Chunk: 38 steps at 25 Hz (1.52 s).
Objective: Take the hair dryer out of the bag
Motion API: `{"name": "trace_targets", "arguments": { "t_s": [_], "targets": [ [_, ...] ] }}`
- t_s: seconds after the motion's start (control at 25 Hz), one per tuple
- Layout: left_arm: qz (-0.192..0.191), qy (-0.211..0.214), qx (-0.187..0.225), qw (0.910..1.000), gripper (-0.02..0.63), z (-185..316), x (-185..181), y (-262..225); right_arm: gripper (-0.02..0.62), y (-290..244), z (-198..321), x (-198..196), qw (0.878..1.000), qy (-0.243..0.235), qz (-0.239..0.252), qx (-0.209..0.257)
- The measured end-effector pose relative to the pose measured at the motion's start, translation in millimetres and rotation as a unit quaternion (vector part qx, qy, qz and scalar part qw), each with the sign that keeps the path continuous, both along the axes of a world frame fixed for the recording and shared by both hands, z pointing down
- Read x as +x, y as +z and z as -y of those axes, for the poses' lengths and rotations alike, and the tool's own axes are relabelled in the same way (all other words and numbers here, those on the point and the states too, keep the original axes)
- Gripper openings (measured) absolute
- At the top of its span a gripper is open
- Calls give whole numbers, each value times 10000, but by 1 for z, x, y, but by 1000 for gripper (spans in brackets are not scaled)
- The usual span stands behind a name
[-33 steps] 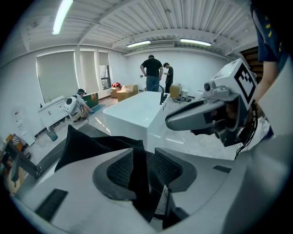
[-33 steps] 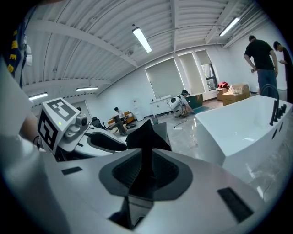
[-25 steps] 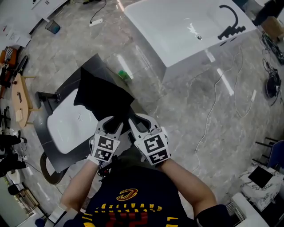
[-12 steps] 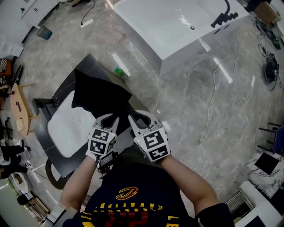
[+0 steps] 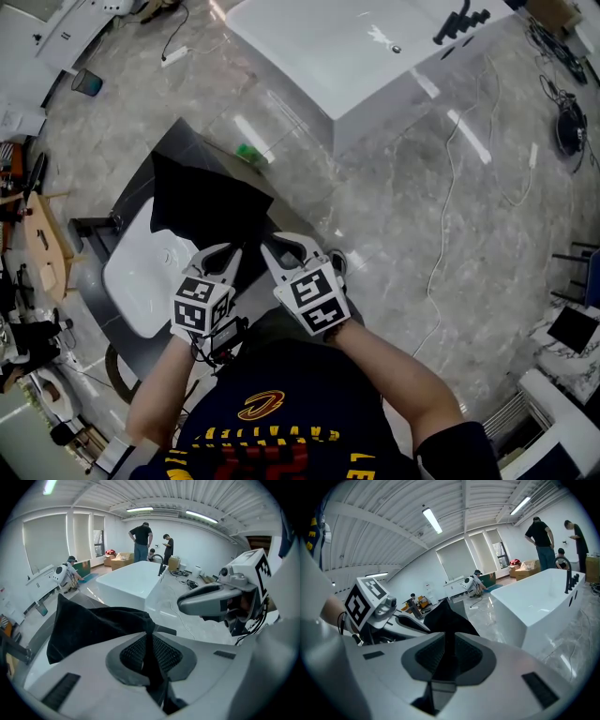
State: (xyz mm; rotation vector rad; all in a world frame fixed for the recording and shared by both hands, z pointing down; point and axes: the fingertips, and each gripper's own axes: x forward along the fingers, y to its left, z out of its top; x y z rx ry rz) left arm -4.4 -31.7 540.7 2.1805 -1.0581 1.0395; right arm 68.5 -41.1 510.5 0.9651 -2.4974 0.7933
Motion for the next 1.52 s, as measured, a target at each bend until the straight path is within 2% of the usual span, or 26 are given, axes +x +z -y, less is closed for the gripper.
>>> {"name": "trace_targets", "arguments": {
  "t_s": [0.08,0.48,0.68,0.8,1.16,1.4,1.52],
  "targets": [
    [-79,-85,72,9999,26,4,-1,-10,63,1,-2,0,10000,-53,0,-20],
    [-174,-400,472,9979,15,33,-20,-46,63,9,-7,-18,9992,-385,-38,-90],
    [-163,-508,631,9966,14,48,-27,-58,63,14,-7,-37,9979,-590,-11,-277],
    [-149,-587,735,9955,14,59,-34,-63,64,15,0,-57,9967,-778,19,-222],
    [11,-820,890,9927,13,80,-61,-65,66,23,20,-91,9915,-1158,-576,-101],
    [-212,-798,848,9930,14,71,-63,-67,80,38,38,-108,9872,-1329,-863,-175],
    [-359,-725,773,9937,14,65,-59,-69,125,46,38,-115,9822,-1556,-1023,-226]
  ]
}}
